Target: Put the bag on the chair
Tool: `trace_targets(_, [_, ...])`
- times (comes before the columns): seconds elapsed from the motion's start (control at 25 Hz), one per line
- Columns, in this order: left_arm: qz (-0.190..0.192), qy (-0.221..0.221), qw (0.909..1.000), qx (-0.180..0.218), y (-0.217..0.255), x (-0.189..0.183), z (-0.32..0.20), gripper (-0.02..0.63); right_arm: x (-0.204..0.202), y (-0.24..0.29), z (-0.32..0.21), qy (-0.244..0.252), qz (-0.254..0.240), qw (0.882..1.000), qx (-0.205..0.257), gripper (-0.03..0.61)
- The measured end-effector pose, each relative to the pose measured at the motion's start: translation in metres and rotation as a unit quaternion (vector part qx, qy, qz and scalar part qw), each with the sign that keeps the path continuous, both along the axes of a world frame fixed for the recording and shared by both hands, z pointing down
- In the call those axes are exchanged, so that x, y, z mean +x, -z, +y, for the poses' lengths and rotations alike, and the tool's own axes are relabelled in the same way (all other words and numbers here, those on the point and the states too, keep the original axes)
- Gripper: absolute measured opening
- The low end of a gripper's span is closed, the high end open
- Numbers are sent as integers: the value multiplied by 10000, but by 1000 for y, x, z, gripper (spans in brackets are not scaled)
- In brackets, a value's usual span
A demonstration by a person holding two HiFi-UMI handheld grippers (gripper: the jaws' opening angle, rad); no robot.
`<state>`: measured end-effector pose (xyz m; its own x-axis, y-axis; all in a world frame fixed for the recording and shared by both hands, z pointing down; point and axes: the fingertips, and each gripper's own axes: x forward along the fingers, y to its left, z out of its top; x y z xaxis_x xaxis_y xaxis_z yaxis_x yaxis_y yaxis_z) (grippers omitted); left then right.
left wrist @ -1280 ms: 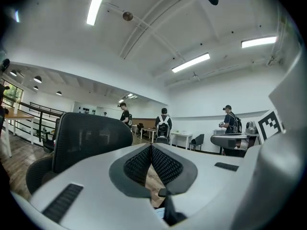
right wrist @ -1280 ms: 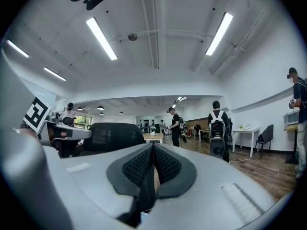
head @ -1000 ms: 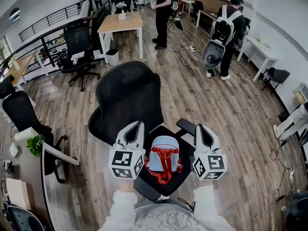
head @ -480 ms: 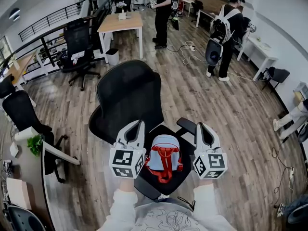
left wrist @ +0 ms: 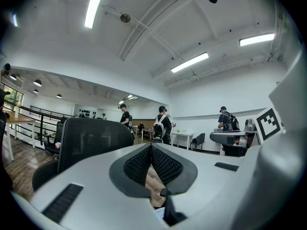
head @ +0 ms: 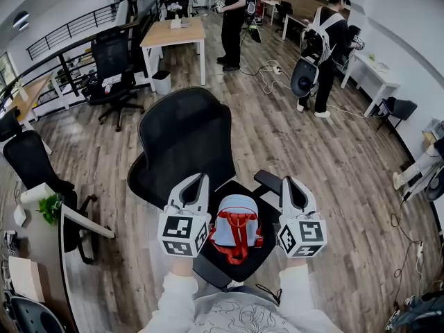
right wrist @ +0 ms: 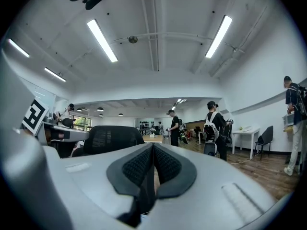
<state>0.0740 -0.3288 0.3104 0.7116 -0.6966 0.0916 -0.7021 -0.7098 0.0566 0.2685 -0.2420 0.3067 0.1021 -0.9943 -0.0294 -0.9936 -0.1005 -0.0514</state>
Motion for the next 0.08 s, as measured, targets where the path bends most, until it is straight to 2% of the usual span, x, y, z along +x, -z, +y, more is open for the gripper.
trace_targets(0.08, [-16, -11, 10000, -6, -1, 1, 1, 8, 0, -1, 0, 18, 5, 10000, -16, 15])
